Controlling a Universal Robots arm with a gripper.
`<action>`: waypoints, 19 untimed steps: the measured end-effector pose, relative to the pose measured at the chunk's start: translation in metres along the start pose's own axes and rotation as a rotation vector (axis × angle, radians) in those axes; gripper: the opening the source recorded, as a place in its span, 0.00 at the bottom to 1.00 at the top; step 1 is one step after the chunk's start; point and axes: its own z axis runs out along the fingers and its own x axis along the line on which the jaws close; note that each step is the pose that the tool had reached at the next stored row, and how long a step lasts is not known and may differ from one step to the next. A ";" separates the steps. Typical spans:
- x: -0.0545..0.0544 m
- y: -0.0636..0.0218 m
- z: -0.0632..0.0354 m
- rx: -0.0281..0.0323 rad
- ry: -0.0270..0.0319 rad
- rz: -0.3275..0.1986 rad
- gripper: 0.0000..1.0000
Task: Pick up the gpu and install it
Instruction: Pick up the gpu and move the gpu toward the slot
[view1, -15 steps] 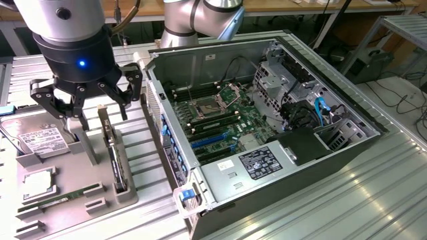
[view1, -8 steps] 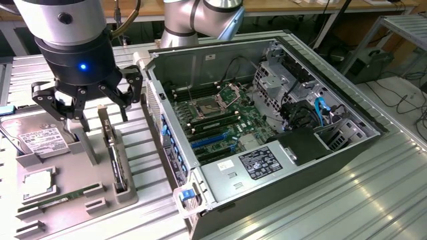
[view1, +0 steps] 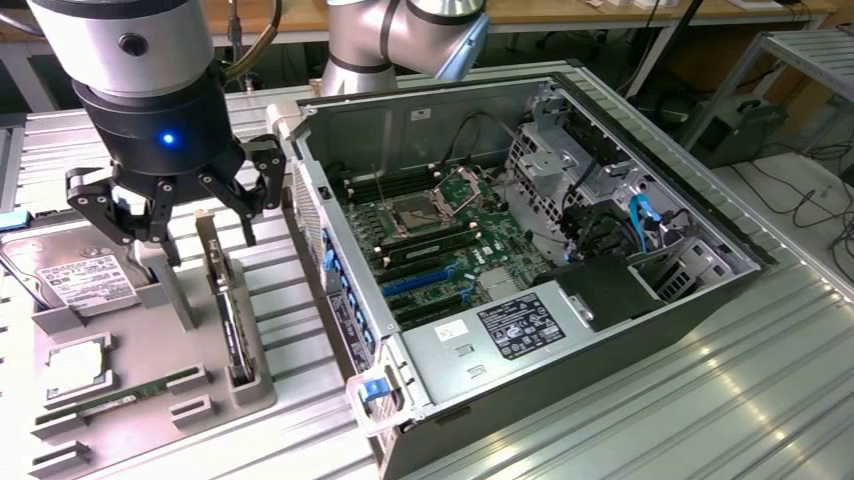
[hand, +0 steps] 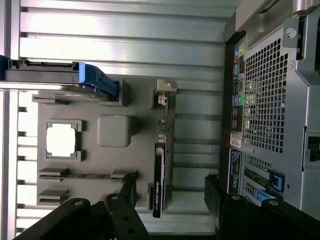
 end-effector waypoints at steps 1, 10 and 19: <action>0.000 0.0000 0.0005 0.0000 0.0000 0.000 0.66; 0.000 -0.0011 0.0052 0.0000 0.0000 0.000 0.66; 0.000 -0.0020 0.0097 0.0000 0.0000 0.000 0.66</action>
